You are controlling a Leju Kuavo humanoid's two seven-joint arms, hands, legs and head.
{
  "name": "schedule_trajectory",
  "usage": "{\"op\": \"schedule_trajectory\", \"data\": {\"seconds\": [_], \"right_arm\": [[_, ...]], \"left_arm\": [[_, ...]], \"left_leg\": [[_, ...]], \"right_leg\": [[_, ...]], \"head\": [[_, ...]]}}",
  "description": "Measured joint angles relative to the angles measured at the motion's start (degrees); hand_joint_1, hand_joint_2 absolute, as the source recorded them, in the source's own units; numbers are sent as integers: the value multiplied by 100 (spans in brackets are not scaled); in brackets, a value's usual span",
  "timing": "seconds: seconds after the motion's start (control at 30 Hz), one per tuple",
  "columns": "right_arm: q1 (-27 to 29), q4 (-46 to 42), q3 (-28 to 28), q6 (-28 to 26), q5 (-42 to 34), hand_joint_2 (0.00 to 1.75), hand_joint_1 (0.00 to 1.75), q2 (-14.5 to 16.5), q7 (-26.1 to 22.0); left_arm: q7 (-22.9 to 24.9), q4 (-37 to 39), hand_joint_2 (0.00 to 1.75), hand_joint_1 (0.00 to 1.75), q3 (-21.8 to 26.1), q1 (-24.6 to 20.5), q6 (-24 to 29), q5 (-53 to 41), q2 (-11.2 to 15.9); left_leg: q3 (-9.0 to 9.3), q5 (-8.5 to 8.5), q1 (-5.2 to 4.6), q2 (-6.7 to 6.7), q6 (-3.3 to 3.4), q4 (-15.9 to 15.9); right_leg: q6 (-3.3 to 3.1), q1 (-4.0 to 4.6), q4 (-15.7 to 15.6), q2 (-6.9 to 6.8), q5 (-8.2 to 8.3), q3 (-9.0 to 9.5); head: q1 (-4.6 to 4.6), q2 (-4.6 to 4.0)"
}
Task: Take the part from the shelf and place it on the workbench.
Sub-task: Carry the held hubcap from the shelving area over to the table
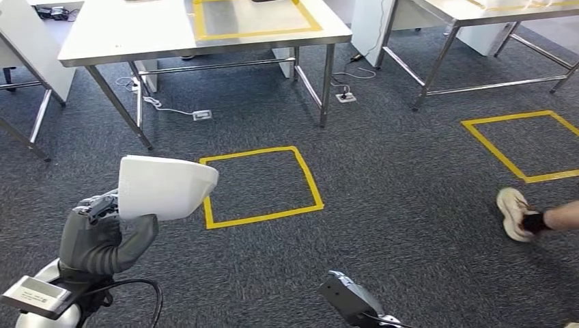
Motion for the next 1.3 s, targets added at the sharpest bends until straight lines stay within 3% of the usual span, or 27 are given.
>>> {"op": "schedule_trajectory", "data": {"seconds": [0.1,0.13,0.2,0.23,0.27,0.3,0.37,0.43,0.53,0.6,0.67,0.73,0.77,0.8,0.87,0.93,0.97,1.1,1.17,1.23,1.27,1.3], "right_arm": [[-12,-1,-65,-2,32,0,0,-30,-22],[-18,-1,-84,-2,39,0,0,-43,-29],[-17,0,-103,-2,44,0,0,-57,-38],[-8,0,-113,-1,48,0,0,-63,-42],[0,0,-121,-2,53,0,0,-66,-48],[3,0,-131,-2,60,0,0,-68,-55],[-3,0,-154,-3,76,0,0,-74,-71],[-20,-1,-173,-3,90,0,0,-78,-79],[-31,-5,-198,-1,104,0,0,-78,-86],[-34,-26,-216,-2,117,0,0,-77,-93],[-36,-46,-224,-2,131,0,0,-72,-98],[-35,-48,-225,-2,142,0,0,-67,-107],[-33,-48,-225,-5,144,0,0,-66,-116],[-32,-48,-225,-12,145,0,0,-66,-131],[-29,-48,-227,-35,145,0,0,-63,-162],[-28,-48,-231,-61,145,0,0,-61,-180],[-24,-49,-234,-72,145,0,0,-61,-184],[6,-94,-250,-102,145,0,0,-63,-184],[21,-129,-263,-118,146,0,0,-67,-175],[51,-143,-266,-122,152,0,0,-68,-152],[68,-146,-267,-122,156,0,0,-69,-141],[78,-152,-266,-116,160,0,0,-69,-131]], "left_arm": [[4,8,175,175,1,-21,19,14,-37],[4,11,175,175,1,-31,21,16,-52],[4,30,175,175,1,-42,26,17,-71],[4,46,175,175,1,-42,29,18,-79],[4,63,175,175,1,-46,33,18,-91],[4,79,175,175,0,-56,35,19,-107],[4,102,175,175,-1,-96,38,21,-147],[4,112,175,175,-2,-142,41,22,-176],[4,115,175,175,-5,-186,44,15,-192],[-1,107,175,175,-6,-201,44,0,-196],[-7,99,175,175,-6,-190,45,-15,-195],[-8,98,175,175,-6,-160,46,-29,-193],[-9,97,175,175,-6,-145,46,-34,-192],[-9,96,175,175,-7,-133,46,-39,-191],[-9,86,175,175,-9,-122,46,-45,-189],[-11,73,175,175,-14,-121,46,-49,-190],[-12,69,175,175,-15,-119,46,-51,-190],[-13,38,175,175,-15,-115,46,-65,-199],[-10,17,175,175,-15,-112,46,-72,-208],[-6,14,175,175,-15,-98,46,-75,-213],[-4,14,175,175,-15,-88,46,-77,-212],[-4,14,175,175,-15,-81,46,-79,-211]], "left_leg": [[69,-8,37,7,95,-65],[97,-17,50,15,121,-78],[124,-52,52,26,148,-78],[138,-72,53,27,150,-75],[160,-94,55,24,144,-73],[192,-121,59,21,133,-70],[270,-188,65,13,90,-59],[309,-249,53,3,21,-47],[338,-289,52,2,-87,-76],[303,-392,66,6,-154,79],[9,-682,73,9,-195,694],[-426,-930,75,10,-208,1435],[-551,-900,73,10,-203,1586],[-565,-749,71,10,-189,1507],[-317,-255,61,10,-136,809],[-42,4,35,10,-86,158],[16,22,22,8,-63,18],[70,-7,31,0,59,-60],[111,-20,50,13,115,-90],[130,-53,51,20,140,-89],[145,-72,52,17,138,-88],[171,-94,53,12,130,-87]], "right_leg": [[108,-4,220,-10,-140,-71],[142,-13,505,-12,-270,-216],[197,-31,1286,-14,-550,-682],[215,-44,1558,-14,-584,-880],[228,-57,1633,-15,-504,-982],[235,-70,1472,-17,-313,-961],[237,-92,699,-26,161,-653],[179,-83,141,-24,358,-411],[44,-61,44,-13,319,-370],[-37,-73,14,-14,304,-317],[-96,-79,0,-20,274,-259],[-124,-67,1,-22,233,-221],[-127,-60,1,-18,211,-195],[-124,-55,1,-13,185,-159],[-103,-48,2,-1,124,-71],[-52,-27,13,5,63,-19],[-20,-22,12,5,43,-12],[118,-35,104,-9,-50,-35],[183,-49,652,-13,-308,-313],[228,-64,1419,-15,-582,-772],[241,-71,1630,-15,-589,-929],[249,-80,1605,-16,-467,-972]], "head": [[3,-1],[4,-1],[6,-1],[6,-1],[6,0],[6,0],[6,0],[4,0],[3,0],[-1,1],[-8,-1],[-9,-1],[-10,0],[-10,0],[-10,-1],[-8,0],[-5,0],[1,-1],[4,0],[5,1],[5,1],[6,1]]}}
